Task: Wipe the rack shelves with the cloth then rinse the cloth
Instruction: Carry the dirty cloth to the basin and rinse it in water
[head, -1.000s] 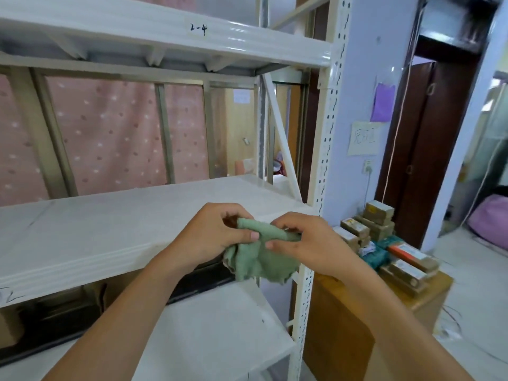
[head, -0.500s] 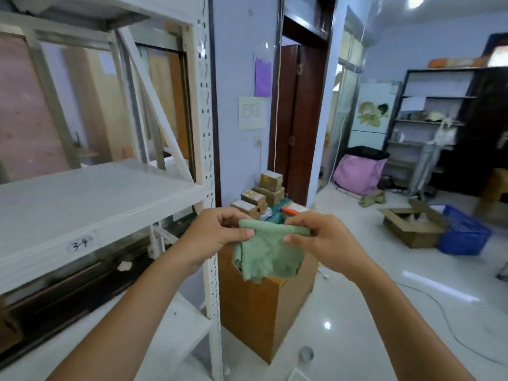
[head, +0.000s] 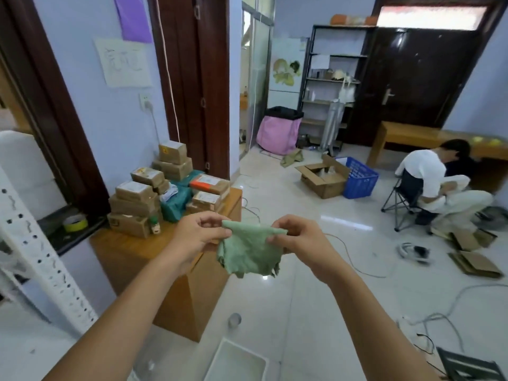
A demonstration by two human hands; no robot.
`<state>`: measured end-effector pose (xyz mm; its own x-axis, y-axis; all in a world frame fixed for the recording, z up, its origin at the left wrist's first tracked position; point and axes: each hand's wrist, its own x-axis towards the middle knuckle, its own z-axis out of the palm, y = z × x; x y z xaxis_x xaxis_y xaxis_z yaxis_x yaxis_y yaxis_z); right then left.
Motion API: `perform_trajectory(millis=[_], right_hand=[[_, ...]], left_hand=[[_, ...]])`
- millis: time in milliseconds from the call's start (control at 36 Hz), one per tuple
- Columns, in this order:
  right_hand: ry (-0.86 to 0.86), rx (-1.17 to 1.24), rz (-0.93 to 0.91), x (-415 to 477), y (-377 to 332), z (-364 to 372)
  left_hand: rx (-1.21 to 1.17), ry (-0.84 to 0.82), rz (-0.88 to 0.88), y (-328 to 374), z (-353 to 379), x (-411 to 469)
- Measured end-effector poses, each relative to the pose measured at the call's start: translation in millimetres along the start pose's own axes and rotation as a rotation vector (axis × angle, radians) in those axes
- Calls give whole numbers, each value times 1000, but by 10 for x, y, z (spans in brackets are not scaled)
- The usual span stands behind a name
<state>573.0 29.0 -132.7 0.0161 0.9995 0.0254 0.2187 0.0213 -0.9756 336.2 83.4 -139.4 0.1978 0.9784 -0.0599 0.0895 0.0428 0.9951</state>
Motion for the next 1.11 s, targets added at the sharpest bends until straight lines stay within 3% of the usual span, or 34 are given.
perform_trajectory(millis=[194,472,778,1111], right_hand=[[174,315,254,390,876,-55],[280,435,551,796,2150,390],[491,406,813,1232,3955,1248],[562,532,1067,1330,6588,2033]], left_hand=[[-117,47,-197,-674,449,560],[-173,41,-469,-2044,610,1273],[-140,4,-713,-4191,584,1978],[-54,150,-993,-6781,688,2228]])
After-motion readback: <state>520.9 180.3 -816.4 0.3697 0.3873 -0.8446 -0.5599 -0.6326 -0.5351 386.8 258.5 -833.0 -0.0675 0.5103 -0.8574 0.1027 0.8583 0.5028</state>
